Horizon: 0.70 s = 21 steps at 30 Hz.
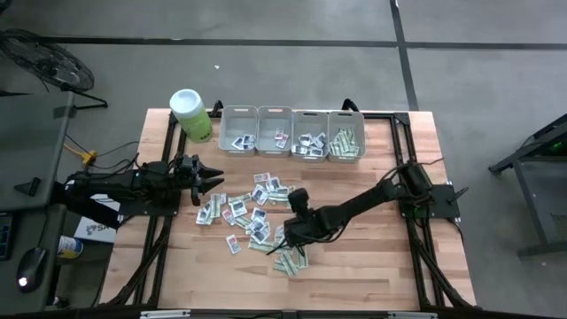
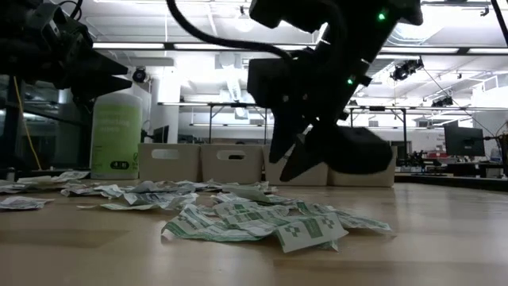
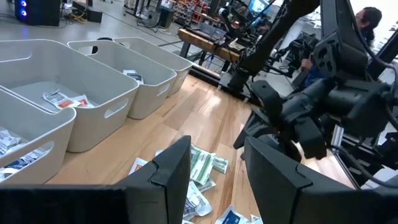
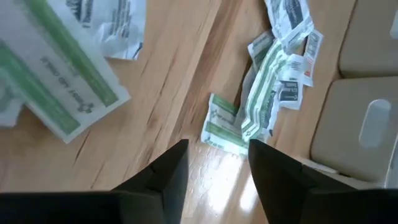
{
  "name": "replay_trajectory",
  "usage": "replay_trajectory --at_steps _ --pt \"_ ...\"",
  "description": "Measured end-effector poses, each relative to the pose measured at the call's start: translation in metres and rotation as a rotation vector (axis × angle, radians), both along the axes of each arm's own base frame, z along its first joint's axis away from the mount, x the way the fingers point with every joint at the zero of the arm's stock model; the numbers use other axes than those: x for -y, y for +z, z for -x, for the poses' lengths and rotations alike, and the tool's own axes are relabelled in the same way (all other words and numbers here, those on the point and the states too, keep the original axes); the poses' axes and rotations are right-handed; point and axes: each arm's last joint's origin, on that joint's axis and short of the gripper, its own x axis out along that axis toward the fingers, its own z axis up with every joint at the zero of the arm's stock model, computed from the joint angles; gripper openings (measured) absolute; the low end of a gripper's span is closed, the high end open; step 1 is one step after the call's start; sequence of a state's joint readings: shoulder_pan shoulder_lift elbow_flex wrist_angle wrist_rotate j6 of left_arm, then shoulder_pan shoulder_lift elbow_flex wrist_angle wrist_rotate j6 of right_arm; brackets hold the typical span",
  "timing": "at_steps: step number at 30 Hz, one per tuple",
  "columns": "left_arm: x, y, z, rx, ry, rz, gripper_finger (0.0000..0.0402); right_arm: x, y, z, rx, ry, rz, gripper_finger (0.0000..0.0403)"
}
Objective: Pick & Place First Aid Supplies
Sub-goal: Put the bandage into the right gray bin
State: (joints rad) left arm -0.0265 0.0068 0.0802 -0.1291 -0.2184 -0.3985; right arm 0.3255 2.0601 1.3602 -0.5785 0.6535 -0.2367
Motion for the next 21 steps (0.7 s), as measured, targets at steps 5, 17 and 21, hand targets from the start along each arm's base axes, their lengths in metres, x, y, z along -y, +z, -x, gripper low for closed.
replay_trajectory --at_steps 5,17,21 --pt "0.0 0.0 0.0 0.0 0.0 0.0 0.015 -0.003 -0.009 -0.002 0.016 -0.014 0.008 0.019" --pt "0.0 0.0 0.0 0.0 -0.001 0.0 0.015 -0.002 -0.02 -0.004 0.008 -0.03 0.038 0.0224" --pt "0.0 0.0 0.0 0.0 0.0 0.0 0.015 -0.002 -0.027 -0.005 0.001 -0.035 0.063 0.0224"
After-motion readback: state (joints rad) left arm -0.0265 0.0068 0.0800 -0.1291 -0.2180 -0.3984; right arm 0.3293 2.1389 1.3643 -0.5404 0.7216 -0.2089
